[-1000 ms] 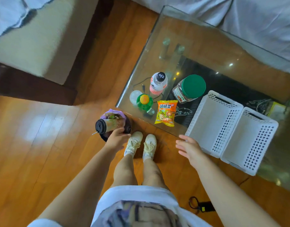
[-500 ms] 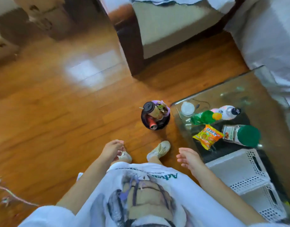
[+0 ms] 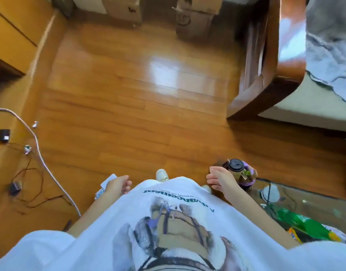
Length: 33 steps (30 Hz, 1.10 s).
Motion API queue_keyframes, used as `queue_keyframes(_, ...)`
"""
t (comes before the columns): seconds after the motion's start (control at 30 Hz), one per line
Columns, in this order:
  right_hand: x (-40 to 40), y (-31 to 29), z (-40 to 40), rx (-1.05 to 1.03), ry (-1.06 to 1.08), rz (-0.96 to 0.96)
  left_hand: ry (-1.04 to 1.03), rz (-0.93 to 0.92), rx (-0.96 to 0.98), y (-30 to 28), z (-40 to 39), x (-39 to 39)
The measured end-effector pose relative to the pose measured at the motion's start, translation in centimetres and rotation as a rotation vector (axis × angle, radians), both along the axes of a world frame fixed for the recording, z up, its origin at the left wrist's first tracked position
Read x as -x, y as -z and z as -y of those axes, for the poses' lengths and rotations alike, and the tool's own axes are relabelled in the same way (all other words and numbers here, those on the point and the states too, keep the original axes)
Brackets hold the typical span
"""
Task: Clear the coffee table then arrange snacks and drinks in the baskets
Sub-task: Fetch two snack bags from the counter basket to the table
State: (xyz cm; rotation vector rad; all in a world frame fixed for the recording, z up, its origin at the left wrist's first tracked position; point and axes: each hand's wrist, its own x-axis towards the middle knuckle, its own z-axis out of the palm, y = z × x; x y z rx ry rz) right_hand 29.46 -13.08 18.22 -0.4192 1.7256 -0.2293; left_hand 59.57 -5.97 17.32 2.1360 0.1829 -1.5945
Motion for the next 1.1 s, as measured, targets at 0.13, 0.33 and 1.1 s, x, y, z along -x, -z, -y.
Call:
queue_keyframes(0.13,-3.8,-0.3,2.0,0.001,-0.073,0.021,-0.098,-0.031,-0.012,0.6,1.3,-4.3)
queue_keyframes(0.33,-6.8,0.5,6.1,-0.108,-0.031,-0.084,-0.065,-0.063,0.091,0.5,6.7,-8.0)
queue_keyframes(1.1,-47.4,1.6,38.8,0.054,-0.969,-0.013,-0.825,0.049,-0.013,-0.1,16.1,-31.0)
